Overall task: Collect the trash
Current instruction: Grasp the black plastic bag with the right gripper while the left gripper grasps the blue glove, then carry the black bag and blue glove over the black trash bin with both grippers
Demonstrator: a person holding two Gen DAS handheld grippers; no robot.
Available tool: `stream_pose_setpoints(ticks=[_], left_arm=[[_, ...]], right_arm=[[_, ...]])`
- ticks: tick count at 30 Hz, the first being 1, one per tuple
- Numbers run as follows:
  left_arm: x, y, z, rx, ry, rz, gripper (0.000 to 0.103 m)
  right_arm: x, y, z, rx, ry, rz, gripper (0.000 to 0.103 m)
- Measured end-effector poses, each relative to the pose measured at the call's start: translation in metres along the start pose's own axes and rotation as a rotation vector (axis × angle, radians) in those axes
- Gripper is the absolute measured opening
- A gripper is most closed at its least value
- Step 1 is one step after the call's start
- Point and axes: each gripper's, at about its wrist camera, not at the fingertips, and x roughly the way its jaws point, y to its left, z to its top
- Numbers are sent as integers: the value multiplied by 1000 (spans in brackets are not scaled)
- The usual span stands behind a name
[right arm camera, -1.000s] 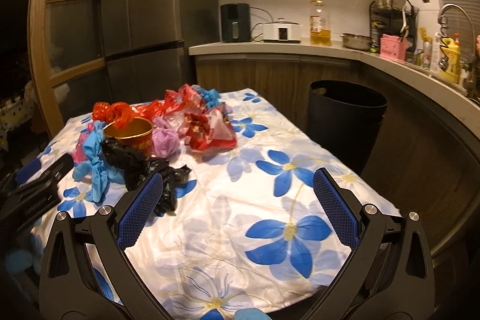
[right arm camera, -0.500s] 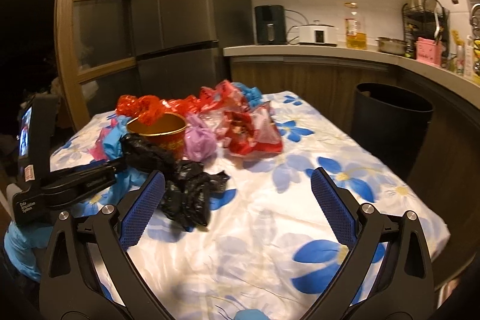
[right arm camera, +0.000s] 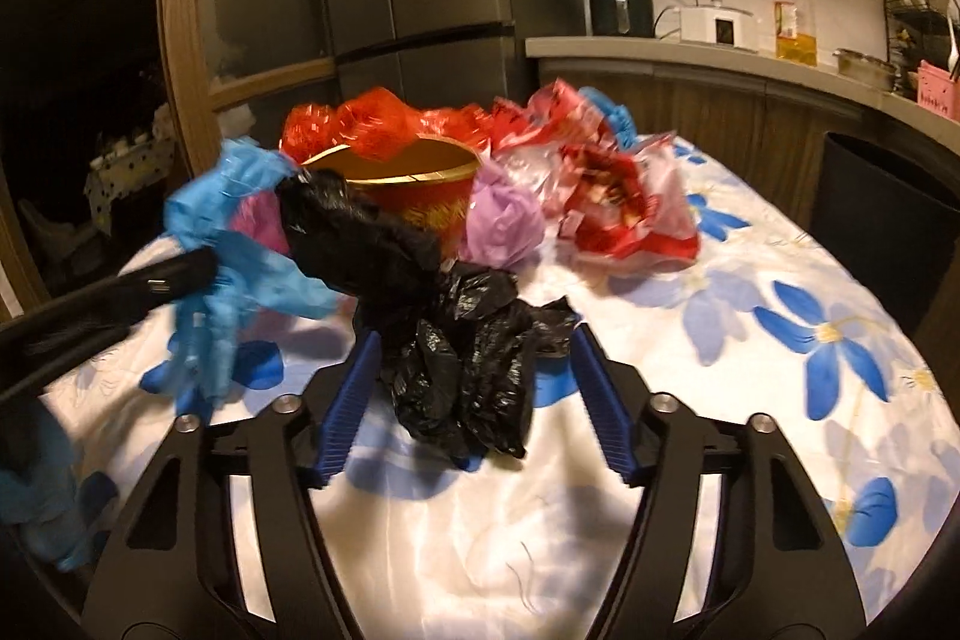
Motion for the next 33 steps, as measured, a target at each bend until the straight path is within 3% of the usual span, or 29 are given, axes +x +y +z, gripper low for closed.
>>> stream_pose_setpoints(ticks=[3, 7, 8, 21, 33], left_arm=[[-9, 2, -2, 10, -19, 6, 12], [-18, 5, -3, -5, -38, 9, 12], [-20, 6, -2, -9, -44, 6, 12], [-56, -15, 8, 15, -136, 5, 12], [-49, -95, 32, 121, -184, -99, 12]], right_arm=[[11, 5, -1, -5, 30, 18, 40], [8, 10, -4, -45, 22, 27, 9], [6, 9, -5, -49, 20, 27, 5], [-60, -20, 2, 11, -57, 38, 3], [-104, -74, 22, 67, -154, -34, 3]])
